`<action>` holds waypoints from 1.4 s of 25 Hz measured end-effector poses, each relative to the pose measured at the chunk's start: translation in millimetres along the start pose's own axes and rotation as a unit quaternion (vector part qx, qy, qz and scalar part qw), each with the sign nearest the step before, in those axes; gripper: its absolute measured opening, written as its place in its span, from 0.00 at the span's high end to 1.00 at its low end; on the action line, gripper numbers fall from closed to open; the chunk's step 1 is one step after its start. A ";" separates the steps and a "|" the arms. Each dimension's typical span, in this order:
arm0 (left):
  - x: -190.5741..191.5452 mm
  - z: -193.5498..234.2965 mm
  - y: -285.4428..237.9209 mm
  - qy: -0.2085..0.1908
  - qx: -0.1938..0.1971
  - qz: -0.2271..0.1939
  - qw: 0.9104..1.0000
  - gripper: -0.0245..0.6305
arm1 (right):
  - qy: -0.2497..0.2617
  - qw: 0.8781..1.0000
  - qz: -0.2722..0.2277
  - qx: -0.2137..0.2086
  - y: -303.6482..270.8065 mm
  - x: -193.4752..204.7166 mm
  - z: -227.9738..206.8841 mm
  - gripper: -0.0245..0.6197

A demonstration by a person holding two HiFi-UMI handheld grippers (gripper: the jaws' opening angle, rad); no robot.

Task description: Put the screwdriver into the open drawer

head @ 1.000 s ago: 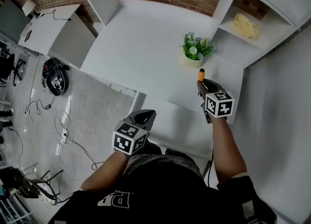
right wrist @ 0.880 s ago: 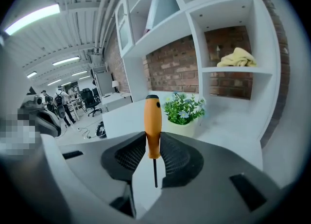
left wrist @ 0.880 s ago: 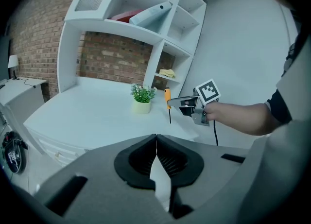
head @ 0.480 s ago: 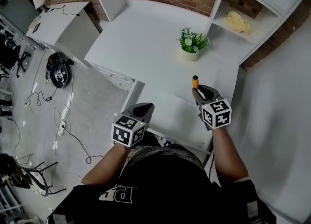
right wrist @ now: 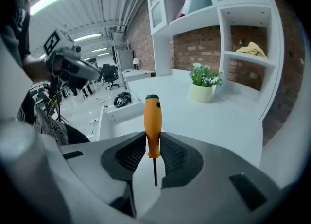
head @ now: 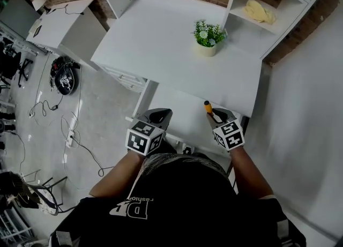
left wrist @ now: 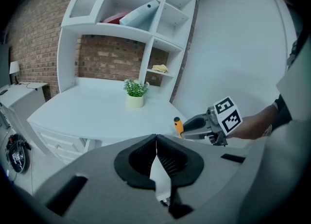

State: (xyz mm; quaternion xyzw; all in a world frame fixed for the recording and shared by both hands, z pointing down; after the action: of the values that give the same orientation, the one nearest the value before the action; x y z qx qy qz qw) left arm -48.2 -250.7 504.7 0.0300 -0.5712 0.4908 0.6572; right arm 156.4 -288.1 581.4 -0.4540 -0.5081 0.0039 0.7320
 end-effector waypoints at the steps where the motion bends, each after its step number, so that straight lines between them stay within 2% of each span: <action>1: 2.7 0.3 0.1 0.002 0.001 0.003 1.000 0.93 | 0.015 1.000 0.012 -0.001 -5.2 10.5 4.6 0.81; 7: 13.1 4.9 9.0 0.002 -0.003 0.007 1.000 0.93 | 0.090 0.993 0.075 -0.005 -31.3 52.7 23.9 0.81; 14: 13.7 17.3 14.1 0.013 -0.009 -0.001 1.000 0.93 | 0.128 0.984 0.120 -0.011 -58.5 69.7 26.6 0.81; 20: 19.6 27.4 23.9 0.025 -0.026 -0.005 0.999 0.93 | 0.174 0.972 0.158 -0.024 -84.4 84.7 35.9 0.81; 25: 31.3 43.1 33.3 0.047 -0.049 -0.008 0.998 0.93 | 0.221 0.956 0.189 -0.037 -112.3 93.7 46.1 0.82; 31: 45.1 55.1 43.5 0.075 -0.063 -0.008 0.995 0.93 | 0.241 0.944 0.220 -0.059 -139.5 98.7 55.7 0.81; 35: 51.9 58.9 45.3 0.079 -0.067 0.001 0.995 0.93 | 0.253 0.936 0.235 -0.065 -159.1 105.2 58.4 0.81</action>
State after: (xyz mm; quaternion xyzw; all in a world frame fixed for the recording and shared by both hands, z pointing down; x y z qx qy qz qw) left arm -128.4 -231.0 542.0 -0.0534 -0.5490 0.4529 0.7005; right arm 91.1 -293.9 769.9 -0.5934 -0.1841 0.0277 0.7831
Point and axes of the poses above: the fingertips, and each gripper's own axes: y backward along the fingers, z to its left, x out of its underside, the point moved 5 cm from there along y, backward along the fingers, and after that the axes turned 10 degrees about x, right-handed, at the moved point
